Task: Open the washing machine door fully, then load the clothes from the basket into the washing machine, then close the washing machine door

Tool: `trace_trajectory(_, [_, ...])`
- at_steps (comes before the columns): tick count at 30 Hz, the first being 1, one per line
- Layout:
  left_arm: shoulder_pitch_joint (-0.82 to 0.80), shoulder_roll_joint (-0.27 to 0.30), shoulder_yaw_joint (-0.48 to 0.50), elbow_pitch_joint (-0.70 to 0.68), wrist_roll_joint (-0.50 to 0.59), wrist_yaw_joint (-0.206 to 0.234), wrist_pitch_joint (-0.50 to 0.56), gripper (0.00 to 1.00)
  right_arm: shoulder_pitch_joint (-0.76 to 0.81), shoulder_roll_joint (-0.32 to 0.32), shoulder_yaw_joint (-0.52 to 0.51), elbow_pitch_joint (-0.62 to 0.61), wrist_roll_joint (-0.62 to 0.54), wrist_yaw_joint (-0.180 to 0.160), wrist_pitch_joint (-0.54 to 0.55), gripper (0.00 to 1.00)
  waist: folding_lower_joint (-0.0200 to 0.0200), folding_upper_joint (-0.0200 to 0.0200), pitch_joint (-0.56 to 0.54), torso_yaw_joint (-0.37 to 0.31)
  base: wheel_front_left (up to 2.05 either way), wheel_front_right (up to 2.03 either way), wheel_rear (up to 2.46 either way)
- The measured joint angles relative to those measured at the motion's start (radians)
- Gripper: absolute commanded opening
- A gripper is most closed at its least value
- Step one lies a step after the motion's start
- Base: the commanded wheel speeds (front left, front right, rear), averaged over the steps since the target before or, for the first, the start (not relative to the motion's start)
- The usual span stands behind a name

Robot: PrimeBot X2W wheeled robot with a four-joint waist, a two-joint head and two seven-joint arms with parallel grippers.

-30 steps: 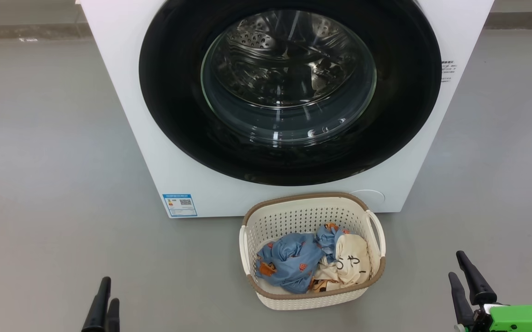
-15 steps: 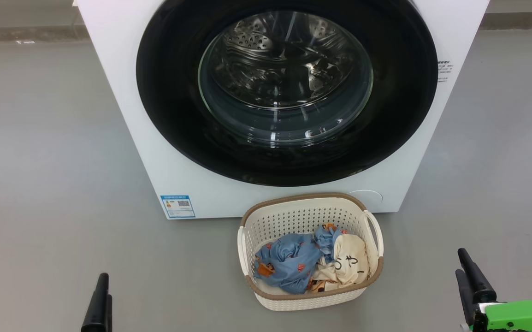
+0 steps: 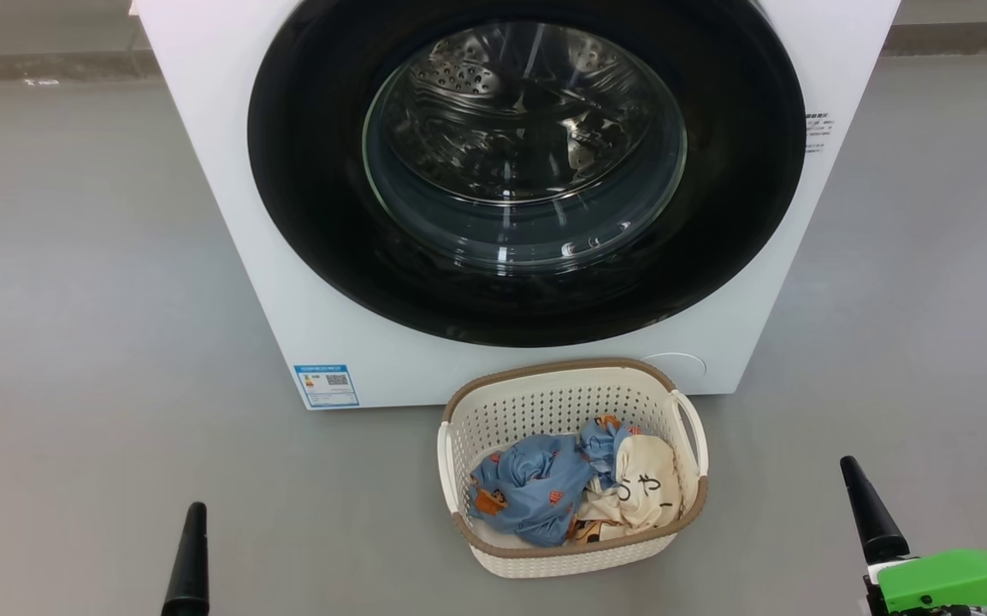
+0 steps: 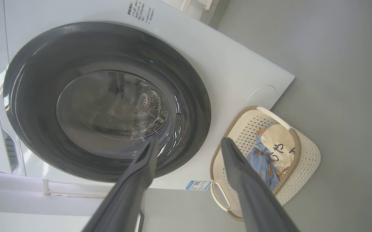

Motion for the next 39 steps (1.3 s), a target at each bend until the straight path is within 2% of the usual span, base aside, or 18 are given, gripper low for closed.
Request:
trace_trajectory(18, [0.0, 0.001, -0.011, -0.008, 0.309, 0.0, -0.058, 1.0, -0.022, -0.033, 0.066, 0.008, -0.234, 0.0, -0.053, 1.0, 0.0, 0.0, -0.007, -0.01, 0.0, 0.0, 0.0])
trace_trajectory(39, [-0.002, 0.002, -0.019, -0.007, 0.583, 0.0, -0.119, 1.0, -0.059, -0.074, 0.125, 0.025, -0.454, 0.0, -0.114, 1.0, 0.0, 0.0, -0.013, -0.024, 0.0, 0.0, 0.0])
